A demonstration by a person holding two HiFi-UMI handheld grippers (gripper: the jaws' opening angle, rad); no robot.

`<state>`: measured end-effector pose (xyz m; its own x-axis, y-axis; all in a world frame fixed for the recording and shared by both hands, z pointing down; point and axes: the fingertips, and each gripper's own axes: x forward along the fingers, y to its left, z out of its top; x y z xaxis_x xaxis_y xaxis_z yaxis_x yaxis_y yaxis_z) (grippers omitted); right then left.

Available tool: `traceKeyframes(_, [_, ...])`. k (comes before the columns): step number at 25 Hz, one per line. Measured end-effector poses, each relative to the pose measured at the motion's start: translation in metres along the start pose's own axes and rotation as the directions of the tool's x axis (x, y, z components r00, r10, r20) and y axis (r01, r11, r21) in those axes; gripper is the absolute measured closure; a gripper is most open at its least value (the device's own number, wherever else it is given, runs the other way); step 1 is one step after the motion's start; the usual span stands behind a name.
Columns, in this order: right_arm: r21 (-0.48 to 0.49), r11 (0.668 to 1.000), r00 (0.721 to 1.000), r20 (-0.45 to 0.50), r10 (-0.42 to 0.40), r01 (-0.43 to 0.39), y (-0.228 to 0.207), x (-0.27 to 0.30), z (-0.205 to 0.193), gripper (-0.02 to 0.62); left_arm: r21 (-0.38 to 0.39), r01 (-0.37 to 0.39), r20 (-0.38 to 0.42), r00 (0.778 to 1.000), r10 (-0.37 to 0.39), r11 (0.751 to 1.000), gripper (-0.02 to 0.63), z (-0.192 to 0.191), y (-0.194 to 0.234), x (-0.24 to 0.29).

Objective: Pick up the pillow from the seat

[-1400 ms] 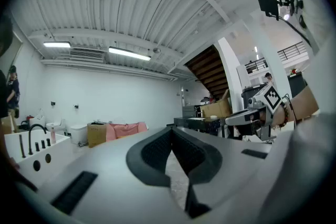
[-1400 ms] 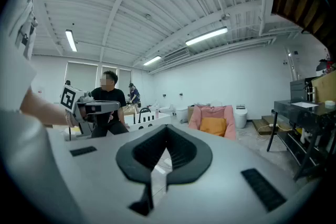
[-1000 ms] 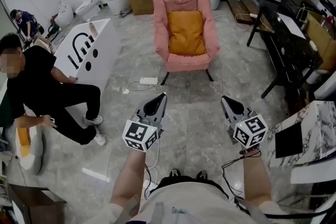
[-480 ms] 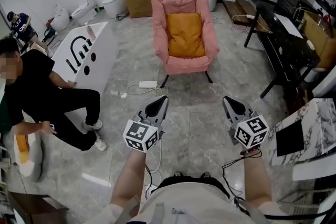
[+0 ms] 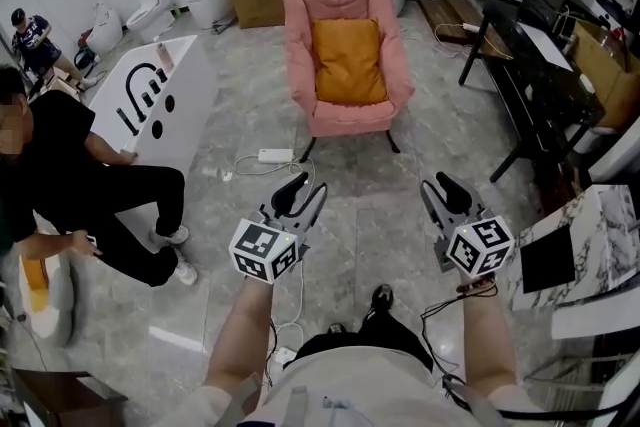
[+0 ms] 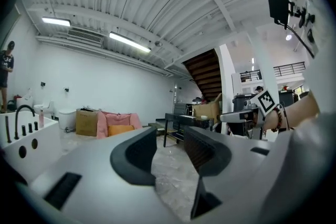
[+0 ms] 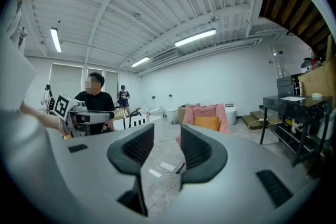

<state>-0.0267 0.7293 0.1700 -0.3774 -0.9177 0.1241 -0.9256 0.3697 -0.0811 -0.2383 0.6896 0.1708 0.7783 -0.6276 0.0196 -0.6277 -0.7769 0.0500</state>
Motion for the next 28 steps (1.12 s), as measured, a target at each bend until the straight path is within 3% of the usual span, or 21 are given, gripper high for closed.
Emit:
traceKeyframes(7, [0.007,0.999,0.999,-0.004,0.032,-0.032,-0.007,0.028,-0.001,0.419,-0.020,-0.029,-0.024,0.999,0.028,0.999,0.433,-0.009,0.015,0.009])
traceKeyframes(15, [0.022,0.996,0.996,-0.011,0.083,-0.083,-0.035,0.080,0.006,0.383,-0.032,-0.064,-0.066,0.996,0.061,0.997,0.365,-0.013,0.041,0.047])
traceKeyframes(28, [0.028,0.991,0.989,-0.067,0.130,-0.128,-0.141,0.173,0.018,0.290,-0.089,-0.136,-0.079,0.988,0.129,0.987,0.293,-0.009,0.090,0.161])
